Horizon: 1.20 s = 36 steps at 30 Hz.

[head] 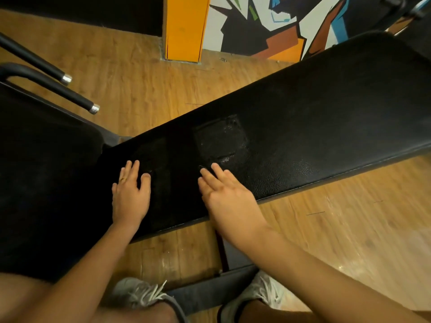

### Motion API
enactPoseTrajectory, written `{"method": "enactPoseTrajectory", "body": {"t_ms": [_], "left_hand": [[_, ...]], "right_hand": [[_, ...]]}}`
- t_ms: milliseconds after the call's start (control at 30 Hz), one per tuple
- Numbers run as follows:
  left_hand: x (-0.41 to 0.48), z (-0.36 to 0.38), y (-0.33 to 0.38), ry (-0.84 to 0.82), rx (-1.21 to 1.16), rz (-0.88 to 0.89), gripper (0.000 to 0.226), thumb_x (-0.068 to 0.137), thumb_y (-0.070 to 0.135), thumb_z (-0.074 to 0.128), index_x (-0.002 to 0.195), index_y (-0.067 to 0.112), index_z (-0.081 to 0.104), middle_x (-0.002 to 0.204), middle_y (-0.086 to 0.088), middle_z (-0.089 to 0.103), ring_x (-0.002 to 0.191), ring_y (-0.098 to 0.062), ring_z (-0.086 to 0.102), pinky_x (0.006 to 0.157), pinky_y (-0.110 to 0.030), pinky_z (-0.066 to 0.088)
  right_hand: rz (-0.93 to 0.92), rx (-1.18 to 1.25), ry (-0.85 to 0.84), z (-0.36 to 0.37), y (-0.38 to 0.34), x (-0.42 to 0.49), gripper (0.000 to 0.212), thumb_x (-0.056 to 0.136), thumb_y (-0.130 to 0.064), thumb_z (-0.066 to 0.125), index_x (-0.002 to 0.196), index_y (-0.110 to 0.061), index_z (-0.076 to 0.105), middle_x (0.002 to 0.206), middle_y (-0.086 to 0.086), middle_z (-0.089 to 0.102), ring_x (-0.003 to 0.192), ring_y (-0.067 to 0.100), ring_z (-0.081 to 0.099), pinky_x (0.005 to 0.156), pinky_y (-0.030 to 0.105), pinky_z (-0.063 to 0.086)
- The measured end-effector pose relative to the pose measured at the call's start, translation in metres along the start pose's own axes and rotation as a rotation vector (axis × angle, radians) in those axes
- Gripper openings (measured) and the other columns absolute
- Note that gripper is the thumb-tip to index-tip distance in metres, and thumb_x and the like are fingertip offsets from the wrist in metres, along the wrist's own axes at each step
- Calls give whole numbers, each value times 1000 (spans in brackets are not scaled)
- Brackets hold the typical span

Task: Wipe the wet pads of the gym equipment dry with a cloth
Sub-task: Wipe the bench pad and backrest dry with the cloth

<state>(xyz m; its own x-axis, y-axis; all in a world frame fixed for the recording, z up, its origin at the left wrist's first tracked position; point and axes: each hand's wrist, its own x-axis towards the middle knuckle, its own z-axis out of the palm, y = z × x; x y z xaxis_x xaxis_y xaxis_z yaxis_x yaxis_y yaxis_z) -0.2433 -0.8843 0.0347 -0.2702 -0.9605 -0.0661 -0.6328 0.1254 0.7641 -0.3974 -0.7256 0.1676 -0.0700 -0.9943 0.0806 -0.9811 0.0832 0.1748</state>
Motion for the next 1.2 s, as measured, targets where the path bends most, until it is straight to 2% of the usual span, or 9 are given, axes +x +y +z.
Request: {"method": "enactPoseTrajectory", "body": {"t_ms": [134,234,367,501,634,768,901,1002,1202], "left_hand": [[0,0,-1,9,-10,-16,55,107,43,33,158,22,31,167,2,22,155,-14,12,126,-47,8],[1,1,-3,20,-4,7,55,107,42,34,158,21,33,167,2,23,155,-15,13,126,-48,10],[1,1,-3,15,-4,0,55,107,42,34,158,22,32,167,2,23,155,-14,13,126,-46,9],[2,1,-3,12,-5,-6,55,107,42,34,158,22,31,167,2,22,155,-14,12,126,-45,8],[1,1,-4,16,-7,6,55,107,42,34,158,21,32,167,2,23,155,-14,13,126,-46,9],[0,1,-3,27,-17,8,54,108,41,35,158,21,33,166,1,24,155,-14,13,125,-46,9],[-1,1,-1,27,-22,4,54,108,42,35,158,22,32,167,2,23,155,-13,12,125,-45,8],[-1,2,-1,33,-16,-4,54,107,42,35,158,22,32,166,3,23,155,-12,12,125,-45,8],[-2,-1,0,15,-8,-3,54,108,42,34,158,22,31,167,3,22,155,-12,11,126,-46,8]], "right_hand": [[169,-118,66,-36,65,-18,46,86,-9,71,130,0,64,142,18,57,139,40,46,111,50,42],[292,-141,39,-52,83,-20,43,95,-10,60,136,3,57,147,20,52,143,42,38,115,53,37],[196,-124,18,-30,35,-15,57,80,-8,74,132,8,60,141,26,55,136,42,49,110,52,45],[45,-46,-41,-16,9,-13,62,75,-9,76,134,4,60,142,23,56,136,39,50,110,48,45],[149,-94,-9,-34,53,-11,59,78,-7,67,135,5,58,145,23,53,139,41,45,112,51,41],[286,-102,-7,-49,80,-2,48,96,-11,51,140,6,49,154,25,40,146,42,32,117,51,32],[248,-133,-30,-40,68,-2,58,91,-14,57,143,10,46,152,26,42,144,44,35,116,53,34],[216,-139,-44,-39,71,13,60,89,-14,51,143,11,45,151,27,43,143,45,36,116,53,36],[231,-109,-66,-35,91,78,54,98,-20,49,144,7,43,153,23,39,145,41,29,116,48,32]]}}
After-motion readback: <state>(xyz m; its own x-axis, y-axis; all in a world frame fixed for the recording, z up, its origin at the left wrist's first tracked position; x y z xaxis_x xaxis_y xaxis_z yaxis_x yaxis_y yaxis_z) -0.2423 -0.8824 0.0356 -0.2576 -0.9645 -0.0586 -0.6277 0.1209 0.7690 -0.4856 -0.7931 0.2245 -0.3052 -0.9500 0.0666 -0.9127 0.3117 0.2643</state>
